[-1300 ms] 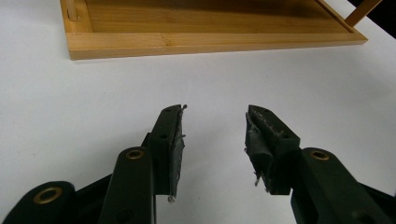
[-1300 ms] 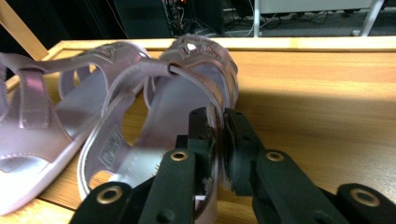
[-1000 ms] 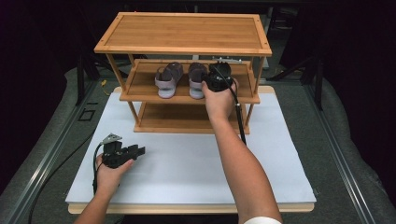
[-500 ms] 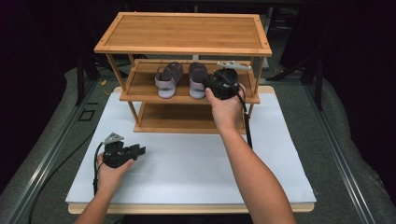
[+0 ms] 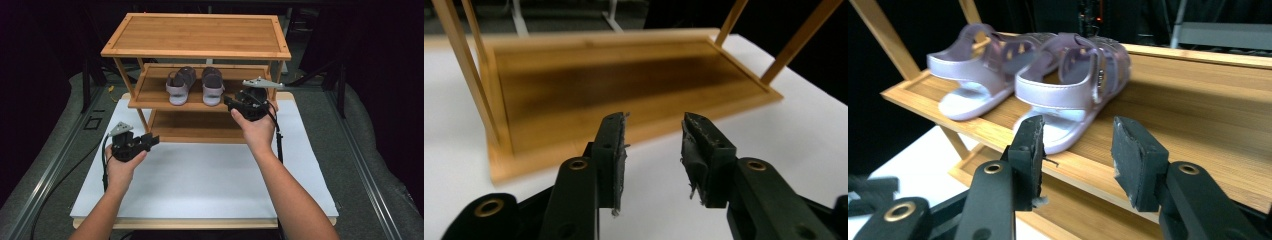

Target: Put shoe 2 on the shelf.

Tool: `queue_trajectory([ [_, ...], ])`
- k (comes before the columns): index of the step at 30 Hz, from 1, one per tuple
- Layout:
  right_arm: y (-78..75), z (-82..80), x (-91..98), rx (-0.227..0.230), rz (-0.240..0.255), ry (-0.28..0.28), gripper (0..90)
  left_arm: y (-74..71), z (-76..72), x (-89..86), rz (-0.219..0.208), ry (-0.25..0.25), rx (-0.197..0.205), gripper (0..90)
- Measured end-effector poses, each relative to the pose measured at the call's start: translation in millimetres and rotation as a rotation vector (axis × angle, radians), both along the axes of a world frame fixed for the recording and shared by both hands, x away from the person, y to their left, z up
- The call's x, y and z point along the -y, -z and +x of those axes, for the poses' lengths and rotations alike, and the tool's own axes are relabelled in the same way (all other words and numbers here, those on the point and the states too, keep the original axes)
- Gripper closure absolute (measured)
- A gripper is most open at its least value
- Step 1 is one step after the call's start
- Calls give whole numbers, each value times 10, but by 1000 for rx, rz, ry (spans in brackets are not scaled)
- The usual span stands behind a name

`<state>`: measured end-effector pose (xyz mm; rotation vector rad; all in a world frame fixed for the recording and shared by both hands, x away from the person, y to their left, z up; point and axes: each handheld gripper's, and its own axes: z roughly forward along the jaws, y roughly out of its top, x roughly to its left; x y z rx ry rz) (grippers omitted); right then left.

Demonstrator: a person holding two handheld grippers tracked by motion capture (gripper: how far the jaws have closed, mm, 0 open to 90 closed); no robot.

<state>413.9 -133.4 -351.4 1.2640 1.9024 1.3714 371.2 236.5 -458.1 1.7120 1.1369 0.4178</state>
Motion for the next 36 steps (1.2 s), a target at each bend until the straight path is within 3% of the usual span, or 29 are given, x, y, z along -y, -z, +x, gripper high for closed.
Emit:
queue_trajectory([
  [2,13,14,9,-6,4,7,549,-146,66,23,28,-11,28,638],
  [4,52,58,21,-18,36,-1,546,-275,133,35,16,-14,38,712],
  [6,74,87,9,-22,33,-3,544,-427,221,39,-1,-20,46,749],
  [12,115,154,10,-15,14,9,546,-648,397,81,-25,-41,67,836],
  [13,135,196,26,-18,19,11,569,-712,456,109,-22,-39,79,882],
  [17,174,258,36,-28,13,21,640,-815,597,190,-4,-54,102,899],
  [19,181,271,39,-22,12,32,676,-834,637,208,0,-62,103,900],
  [24,201,386,25,-9,8,69,812,-883,931,302,24,-119,78,900],
  [27,216,484,-17,-42,24,70,823,-886,1047,342,39,-135,49,900],
  [29,222,514,-35,-53,29,63,822,-883,1076,348,41,-144,50,900],
  [31,245,595,-106,-58,20,106,827,-867,1129,343,7,-144,31,900],
  [36,262,664,-180,-76,17,95,839,-805,1197,394,-3,-121,-6,900],
])
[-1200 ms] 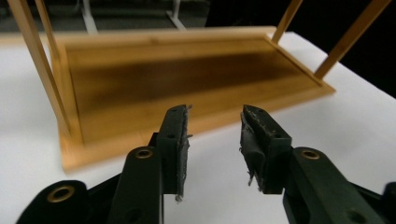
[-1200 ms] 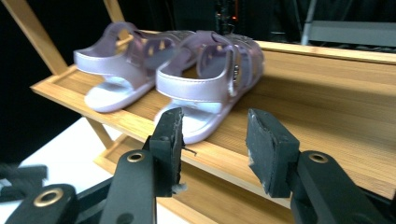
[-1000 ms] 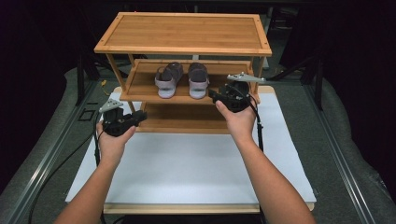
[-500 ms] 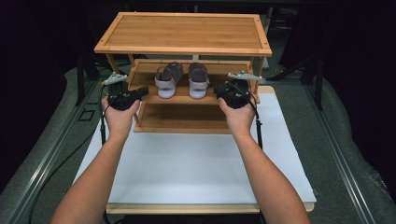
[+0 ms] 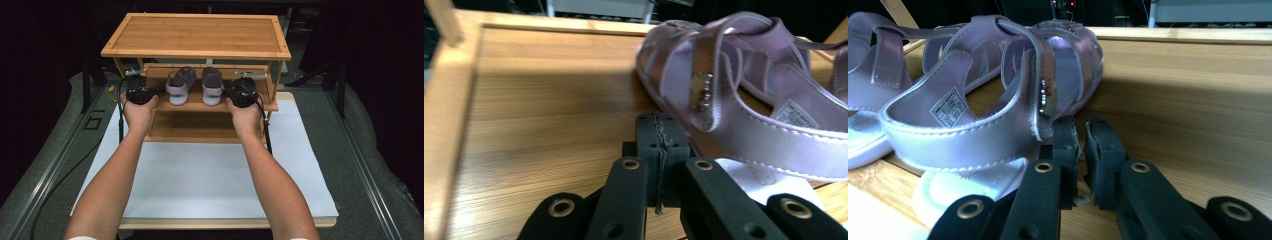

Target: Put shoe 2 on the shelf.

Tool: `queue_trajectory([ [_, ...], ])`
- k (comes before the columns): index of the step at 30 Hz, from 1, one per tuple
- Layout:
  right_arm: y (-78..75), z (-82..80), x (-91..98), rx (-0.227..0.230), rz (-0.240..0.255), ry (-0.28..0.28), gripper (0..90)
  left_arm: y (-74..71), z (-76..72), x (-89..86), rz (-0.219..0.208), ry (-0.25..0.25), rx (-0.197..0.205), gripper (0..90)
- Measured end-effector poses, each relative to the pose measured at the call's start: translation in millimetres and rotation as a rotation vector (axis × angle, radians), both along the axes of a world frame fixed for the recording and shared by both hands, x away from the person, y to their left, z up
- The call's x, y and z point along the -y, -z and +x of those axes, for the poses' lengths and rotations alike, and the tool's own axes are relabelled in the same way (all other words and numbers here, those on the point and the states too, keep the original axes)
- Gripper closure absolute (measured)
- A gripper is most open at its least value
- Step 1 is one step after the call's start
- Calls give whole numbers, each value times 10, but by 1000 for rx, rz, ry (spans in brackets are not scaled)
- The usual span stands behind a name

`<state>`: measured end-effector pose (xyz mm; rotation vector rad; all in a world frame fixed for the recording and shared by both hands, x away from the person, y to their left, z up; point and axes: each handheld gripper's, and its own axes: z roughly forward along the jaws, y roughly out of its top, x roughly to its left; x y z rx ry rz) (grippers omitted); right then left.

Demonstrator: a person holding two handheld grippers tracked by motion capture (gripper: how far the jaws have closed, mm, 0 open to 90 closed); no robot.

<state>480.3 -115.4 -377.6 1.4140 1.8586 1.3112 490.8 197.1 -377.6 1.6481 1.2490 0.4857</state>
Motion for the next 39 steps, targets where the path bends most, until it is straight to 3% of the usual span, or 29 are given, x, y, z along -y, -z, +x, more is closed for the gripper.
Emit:
queue_trajectory([
  [2,17,26,-33,-16,6,10,844,3,-3,23,1,6,-1,900],
  [5,38,48,-56,-47,61,-9,848,11,-5,69,-4,21,-10,900],
  [14,50,50,-96,-45,60,-21,857,14,-9,164,-20,45,-26,900],
  [19,77,34,-146,-45,86,-40,871,43,-5,259,-12,64,-38,900],
  [21,78,29,-164,-43,79,-41,878,40,-13,309,2,56,-28,900],
  [22,76,21,-193,-32,63,-14,896,29,-10,318,6,54,-29,900],
  [25,71,22,-192,-38,68,-21,899,24,5,319,5,57,-35,900],
  [29,58,9,-208,-41,46,-15,900,33,20,393,38,44,-27,900],
  [31,50,7,-208,-39,34,-4,900,32,38,444,22,51,-28,900],
  [32,42,16,-190,-39,24,15,900,6,41,490,56,43,-26,900],
  [36,33,50,-144,-56,42,-13,900,-10,67,499,58,51,-33,900],
  [39,20,42,-171,-44,15,16,900,-16,91,518,62,52,-33,900],
])
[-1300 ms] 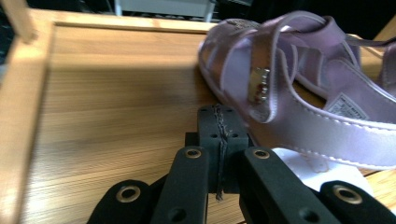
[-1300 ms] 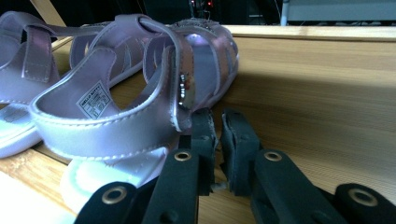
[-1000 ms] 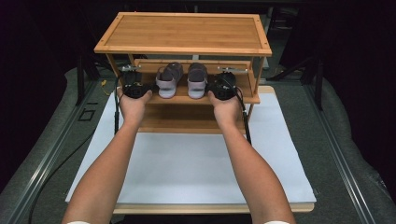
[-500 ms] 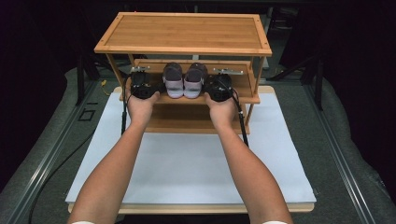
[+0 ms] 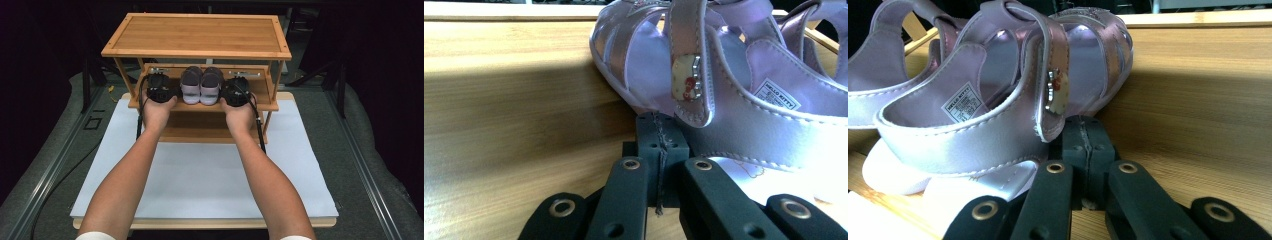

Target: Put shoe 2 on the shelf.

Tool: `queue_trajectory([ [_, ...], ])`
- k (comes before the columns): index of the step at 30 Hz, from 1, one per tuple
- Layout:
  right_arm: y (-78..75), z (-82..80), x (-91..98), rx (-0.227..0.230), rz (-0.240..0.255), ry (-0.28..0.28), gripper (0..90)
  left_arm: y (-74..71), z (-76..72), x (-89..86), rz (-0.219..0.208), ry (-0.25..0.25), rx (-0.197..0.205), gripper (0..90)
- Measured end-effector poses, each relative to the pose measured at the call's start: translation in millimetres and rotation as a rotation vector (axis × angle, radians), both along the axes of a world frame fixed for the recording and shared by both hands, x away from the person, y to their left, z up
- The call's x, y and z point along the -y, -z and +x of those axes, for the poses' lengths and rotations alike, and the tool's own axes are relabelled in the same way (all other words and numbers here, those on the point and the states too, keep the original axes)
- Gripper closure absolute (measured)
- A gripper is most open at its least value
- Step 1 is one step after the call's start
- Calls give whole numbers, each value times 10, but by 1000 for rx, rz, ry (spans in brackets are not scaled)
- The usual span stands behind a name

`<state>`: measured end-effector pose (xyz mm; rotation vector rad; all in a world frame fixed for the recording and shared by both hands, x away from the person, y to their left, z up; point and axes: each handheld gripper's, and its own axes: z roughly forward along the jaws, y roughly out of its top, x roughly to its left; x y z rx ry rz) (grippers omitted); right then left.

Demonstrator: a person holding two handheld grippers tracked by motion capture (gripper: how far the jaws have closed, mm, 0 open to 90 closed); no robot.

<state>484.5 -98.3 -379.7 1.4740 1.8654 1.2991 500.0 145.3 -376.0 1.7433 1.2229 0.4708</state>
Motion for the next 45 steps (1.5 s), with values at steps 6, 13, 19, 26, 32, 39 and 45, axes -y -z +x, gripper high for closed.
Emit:
queue_trajectory([
  [6,2,12,40,-5,7,14,900,2,30,19,-18,12,-24,900],
  [13,3,8,59,-8,8,16,876,-1,11,10,12,5,-9,900],
  [19,-14,-109,93,38,-25,11,858,-23,-86,-55,-9,7,13,899],
  [26,-74,-289,131,57,-18,-29,843,-119,-227,-173,-14,45,3,898],
  [32,-123,-553,183,86,-42,-44,836,-145,-484,-247,-62,76,28,899],
  [39,-92,-804,263,100,-85,-85,837,-123,-772,-296,-59,135,58,897],
  [45,-77,-1015,431,98,-66,-118,855,-40,-981,-413,-67,149,80,898],
])
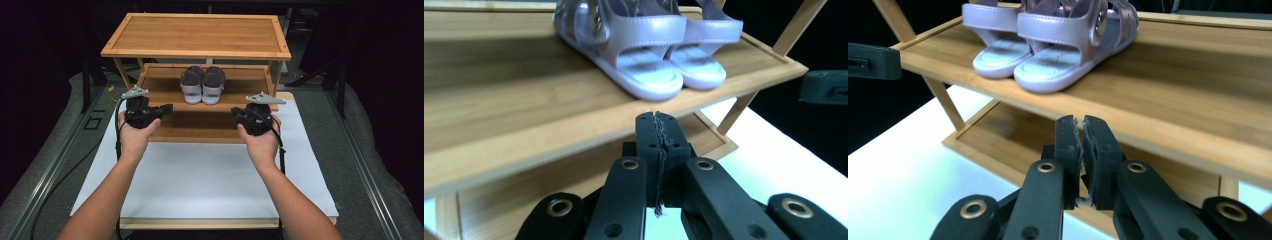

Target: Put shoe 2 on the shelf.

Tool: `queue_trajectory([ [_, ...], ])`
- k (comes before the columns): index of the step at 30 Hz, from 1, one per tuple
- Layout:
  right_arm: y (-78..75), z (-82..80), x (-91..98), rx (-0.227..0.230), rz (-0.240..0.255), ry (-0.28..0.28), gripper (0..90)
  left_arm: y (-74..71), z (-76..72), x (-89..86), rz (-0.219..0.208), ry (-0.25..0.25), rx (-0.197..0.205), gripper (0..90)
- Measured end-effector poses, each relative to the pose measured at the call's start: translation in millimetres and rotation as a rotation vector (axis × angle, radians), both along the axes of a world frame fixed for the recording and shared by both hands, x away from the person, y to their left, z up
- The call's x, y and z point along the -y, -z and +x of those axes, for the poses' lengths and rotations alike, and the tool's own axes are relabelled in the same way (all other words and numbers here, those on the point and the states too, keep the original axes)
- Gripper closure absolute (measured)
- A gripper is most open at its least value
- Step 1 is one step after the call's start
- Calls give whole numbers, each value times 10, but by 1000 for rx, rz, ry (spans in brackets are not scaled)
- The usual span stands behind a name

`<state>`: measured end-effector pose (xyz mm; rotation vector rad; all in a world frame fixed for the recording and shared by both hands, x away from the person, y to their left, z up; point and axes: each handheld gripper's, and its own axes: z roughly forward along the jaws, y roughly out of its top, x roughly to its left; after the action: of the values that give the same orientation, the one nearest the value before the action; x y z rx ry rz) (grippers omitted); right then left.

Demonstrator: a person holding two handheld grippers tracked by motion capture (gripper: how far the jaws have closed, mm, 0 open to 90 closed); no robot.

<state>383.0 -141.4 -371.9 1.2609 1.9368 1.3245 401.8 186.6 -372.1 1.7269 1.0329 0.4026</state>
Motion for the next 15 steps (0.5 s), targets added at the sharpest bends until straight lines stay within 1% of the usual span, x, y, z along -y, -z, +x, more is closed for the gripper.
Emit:
queue_trajectory([
  [1,0,0,0,0,0,0,855,0,0,0,0,0,0,898],
  [2,9,-81,80,2,9,-15,858,33,-68,-39,10,5,-1,898],
  [3,9,-81,80,2,9,-15,858,33,-68,-39,10,5,-1,897],
  [4,15,-109,106,0,17,-18,858,55,-116,-67,7,8,1,897],
  [5,37,-197,184,-9,26,-20,858,80,-191,-109,0,9,7,897],
  [6,44,-225,203,-7,15,-15,858,93,-229,-128,4,12,8,897],
  [8,66,-312,261,6,15,-16,859,115,-310,-155,13,15,19,897],
  [9,66,-312,261,6,15,-16,859,115,-310,-155,13,15,19,896],
  [10,96,-399,317,3,0,-13,858,132,-403,-186,24,19,31,894],
  [12,124,-485,358,17,-11,-10,858,162,-489,-217,21,25,34,891],
  [13,149,-531,381,18,-21,-4,859,162,-489,-217,21,25,34,887],
  [14,184,-577,406,18,-34,-4,860,206,-563,-244,21,29,36,883],
  [15,227,-624,430,26,-51,2,860,238,-596,-256,28,26,39,877],
])
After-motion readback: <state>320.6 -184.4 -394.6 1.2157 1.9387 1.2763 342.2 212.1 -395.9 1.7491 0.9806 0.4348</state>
